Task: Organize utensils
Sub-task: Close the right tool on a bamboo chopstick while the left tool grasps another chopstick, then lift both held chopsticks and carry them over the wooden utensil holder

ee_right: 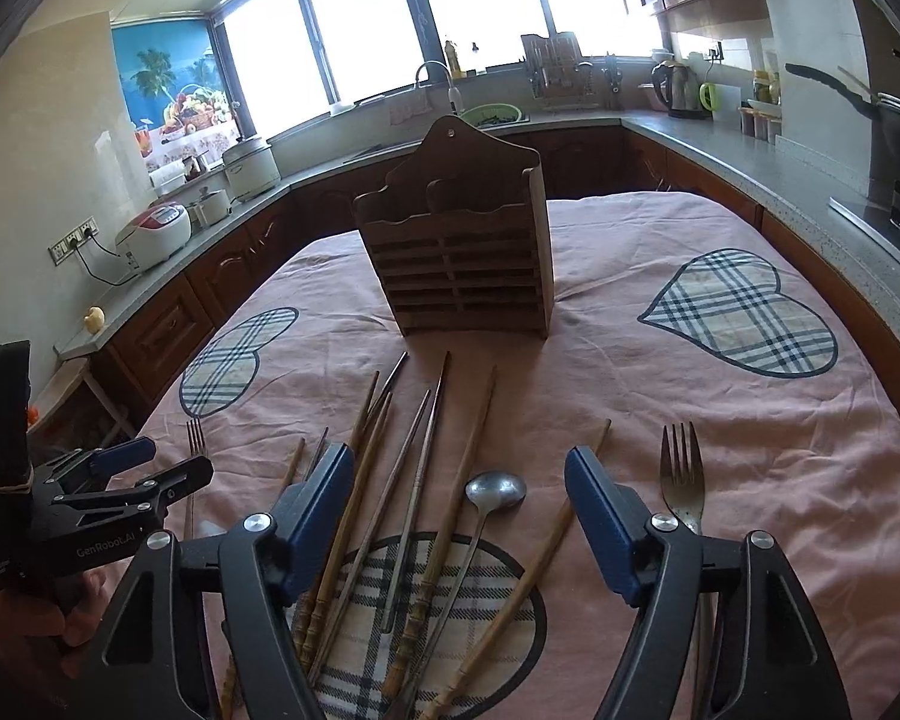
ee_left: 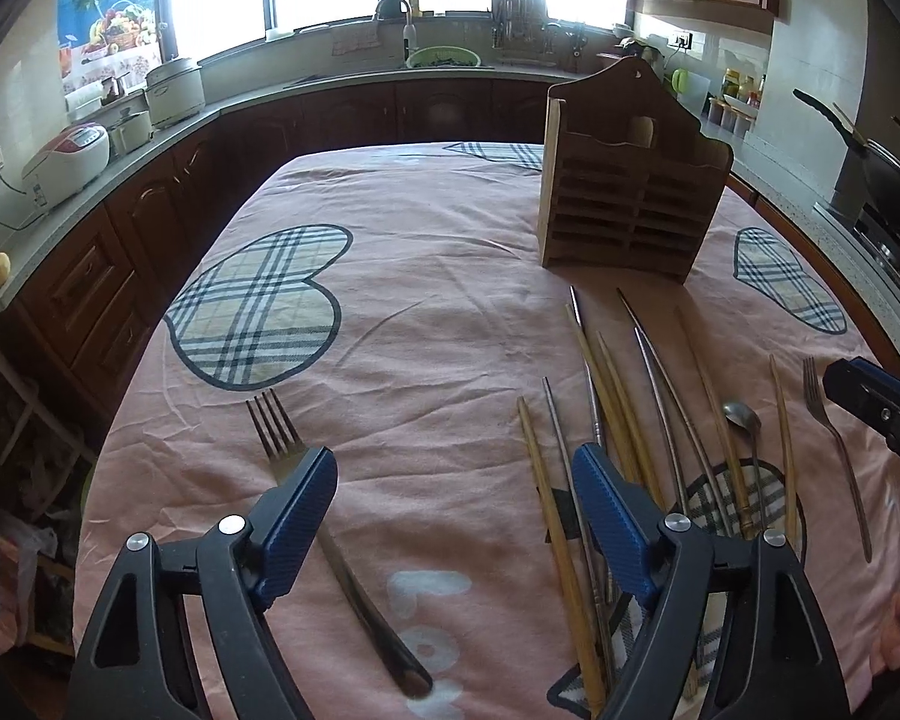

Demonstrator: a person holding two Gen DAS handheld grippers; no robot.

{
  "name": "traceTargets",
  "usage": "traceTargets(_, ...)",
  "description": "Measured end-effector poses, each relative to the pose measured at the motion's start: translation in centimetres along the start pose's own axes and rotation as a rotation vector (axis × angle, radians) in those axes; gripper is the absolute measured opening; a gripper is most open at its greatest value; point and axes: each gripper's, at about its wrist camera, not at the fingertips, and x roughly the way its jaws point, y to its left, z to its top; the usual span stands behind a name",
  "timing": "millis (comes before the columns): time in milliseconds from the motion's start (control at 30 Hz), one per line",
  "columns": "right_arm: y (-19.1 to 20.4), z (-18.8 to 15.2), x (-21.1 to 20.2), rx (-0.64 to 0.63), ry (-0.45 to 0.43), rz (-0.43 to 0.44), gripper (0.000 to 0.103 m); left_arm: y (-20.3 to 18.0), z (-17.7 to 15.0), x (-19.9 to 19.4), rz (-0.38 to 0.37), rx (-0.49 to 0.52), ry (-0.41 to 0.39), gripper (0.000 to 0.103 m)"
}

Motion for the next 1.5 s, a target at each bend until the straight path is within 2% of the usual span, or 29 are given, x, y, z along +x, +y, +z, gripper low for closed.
traceTargets(200,-0.8,1.1,3.3,0.028,0.067,0.008,0.065,0.1,1.6,3.3,-0.025,-0.013,0.061,0.071)
traceTargets(400,-1.6,2.5,7.3,0.052,0.133,0.011,0.055,-0.9,2.8,6.2,-0.029,0.019,0.106,0.063)
traceTargets(500,-1.8,3.1,9.4,0.052,0.17,0.008,0.051,-1.0,3.2,8.0,-0.034,0.026,0.144,0.056)
traceTargets(633,-2.0,3.9,12.0,0.044,0.213,-0.001,0.045,-1.1,3.7,9.7,-0.042,0.035,0.183,0.041)
traceTargets(733,-2.1,4.1,13.6,0.035,0.246,-0.014,0.041,-1.4,3.9,10.4,-0.078,0.036,0.207,0.029)
traceTargets(800,-2.1,4.1,14.6,0.029,0.272,-0.023,0.038,-2.0,4.0,10.6,-0.076,0.064,0.208,0.024)
traceTargets(867,-1.7,4.2,15.0,-0.001,0.264,-0.046,0.037,-2.8,3.9,10.6,-0.071,0.101,0.197,0.009)
traceTargets(900,-1.4,4.3,15.1,-0.018,0.262,-0.06,0.031,-3.0,3.9,10.7,-0.076,0.108,0.193,0.008)
traceTargets(933,-1.2,4.3,15.2,-0.032,0.26,-0.075,0.015,-3.0,3.9,10.7,-0.079,0.107,0.19,0.007)
traceTargets(967,-1.2,4.3,15.2,-0.039,0.257,-0.089,0.009,-2.8,3.9,10.8,-0.09,0.096,0.19,0.007)
traceTargets(1167,-2.2,4.9,13.0,0.041,0.225,-0.003,0.007,-1.0,4.2,9.2,-0.163,0.028,0.186,0.003)
traceTargets(1500,-0.7,6.7,6.1,0.03,0.114,0.066,0.006,1.8,5.5,0.7,-0.237,-0.034,0.056,0.003)
